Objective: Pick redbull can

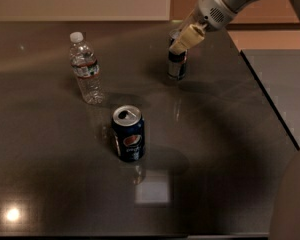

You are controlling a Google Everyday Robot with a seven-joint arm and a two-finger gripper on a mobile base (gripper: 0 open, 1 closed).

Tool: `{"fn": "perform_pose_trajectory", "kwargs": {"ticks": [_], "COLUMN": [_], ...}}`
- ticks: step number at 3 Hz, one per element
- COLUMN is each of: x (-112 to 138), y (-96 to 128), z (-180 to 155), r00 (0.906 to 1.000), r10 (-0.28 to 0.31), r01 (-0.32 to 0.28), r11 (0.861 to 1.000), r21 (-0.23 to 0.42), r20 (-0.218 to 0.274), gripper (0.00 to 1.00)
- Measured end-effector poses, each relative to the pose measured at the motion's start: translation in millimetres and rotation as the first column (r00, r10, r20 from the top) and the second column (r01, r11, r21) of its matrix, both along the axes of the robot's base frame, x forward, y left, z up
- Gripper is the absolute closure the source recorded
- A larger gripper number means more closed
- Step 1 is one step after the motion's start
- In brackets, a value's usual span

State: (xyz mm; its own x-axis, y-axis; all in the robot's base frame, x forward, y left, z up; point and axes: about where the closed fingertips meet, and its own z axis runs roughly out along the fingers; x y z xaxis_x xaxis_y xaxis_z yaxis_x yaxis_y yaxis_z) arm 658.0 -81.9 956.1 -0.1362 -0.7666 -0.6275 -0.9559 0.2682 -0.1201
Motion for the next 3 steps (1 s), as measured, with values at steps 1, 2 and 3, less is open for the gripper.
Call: {"fn": "perform_pose_trajectory", "kwargs": {"ticks": [1, 2, 3], "x": [-22.3, -43.4, -43.4], "y": [9.2, 15.5, 15.5], "z": [34.4, 62.1, 62.1], "r00": [0.9967, 0.9878, 0.9878], "r10": [0.079, 0.153, 0.153], "r01": [-0.079, -0.153, -0.153], "r11": [0.997, 0.988, 0.988], "r21": [0.005, 0.012, 0.012], "r20": [0.020, 0.029, 0.029], "gripper": [1.00, 1.00, 1.00]}}
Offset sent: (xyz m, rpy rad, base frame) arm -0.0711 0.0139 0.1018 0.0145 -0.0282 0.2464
